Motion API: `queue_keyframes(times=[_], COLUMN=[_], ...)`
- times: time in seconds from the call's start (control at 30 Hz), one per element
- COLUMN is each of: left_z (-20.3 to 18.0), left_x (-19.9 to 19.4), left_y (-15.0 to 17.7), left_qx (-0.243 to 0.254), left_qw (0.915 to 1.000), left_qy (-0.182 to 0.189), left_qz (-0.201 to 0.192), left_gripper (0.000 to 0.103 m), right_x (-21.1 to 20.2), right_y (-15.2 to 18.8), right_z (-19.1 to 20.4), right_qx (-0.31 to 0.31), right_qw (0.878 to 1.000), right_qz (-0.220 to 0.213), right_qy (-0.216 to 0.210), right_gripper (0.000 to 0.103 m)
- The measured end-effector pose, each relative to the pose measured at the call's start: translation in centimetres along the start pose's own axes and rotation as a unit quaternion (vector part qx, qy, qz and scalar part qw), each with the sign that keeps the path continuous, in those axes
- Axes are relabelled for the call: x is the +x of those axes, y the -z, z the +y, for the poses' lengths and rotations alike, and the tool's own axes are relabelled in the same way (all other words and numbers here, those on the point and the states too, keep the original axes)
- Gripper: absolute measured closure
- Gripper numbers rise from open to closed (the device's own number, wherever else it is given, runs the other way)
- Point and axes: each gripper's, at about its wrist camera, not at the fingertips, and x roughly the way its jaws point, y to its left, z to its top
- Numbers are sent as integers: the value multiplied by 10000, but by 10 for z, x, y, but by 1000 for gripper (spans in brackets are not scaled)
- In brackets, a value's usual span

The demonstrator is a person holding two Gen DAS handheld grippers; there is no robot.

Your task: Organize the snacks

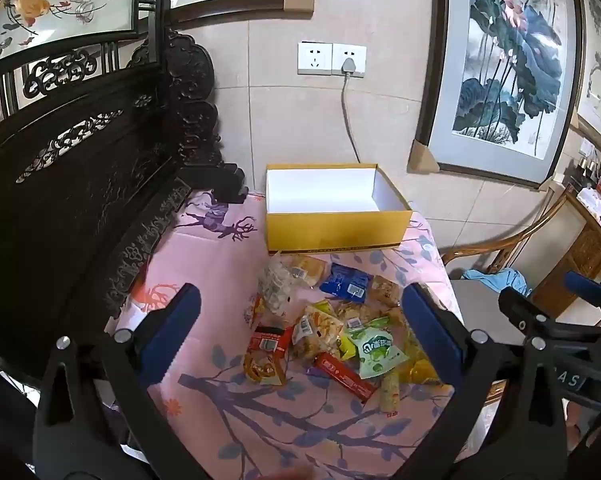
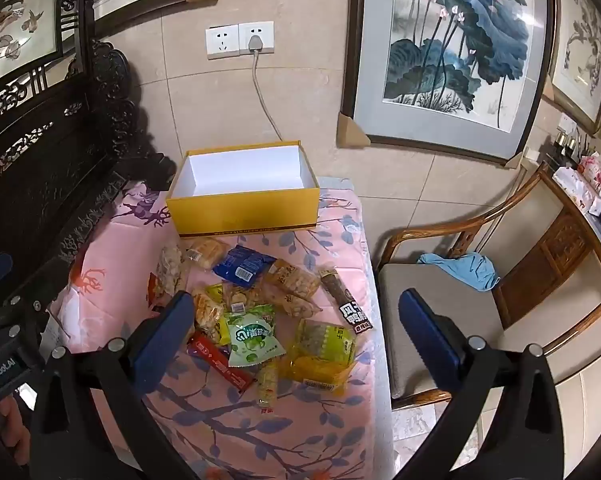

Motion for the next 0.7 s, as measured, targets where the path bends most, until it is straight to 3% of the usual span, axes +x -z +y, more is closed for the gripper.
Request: queue_keyframes(times=[0.2,0.3,0.43,0.7], left_z=[6,8,8,1], left_x=[4,4,6,4], left_y=[-3,1,2,4], left_qx=[-162,-276,-301,-259], left_qw=[9997,9990,9985,9988], left_qy=[11,330,449,403], left_qz=[156,119,119,133], left_gripper=[2,2,2,2], right_x=[0,2,4,-3], right_y=[0,1,4,0], right_z=[0,-1,1,-1], right_qx=[15,-9,-17,-22], right_qw=[10000,10000,9999,9995], right_qz=[5,8,26,-34], right_qy=[-62,-86,-135,-323], right_gripper=[1,1,1,1])
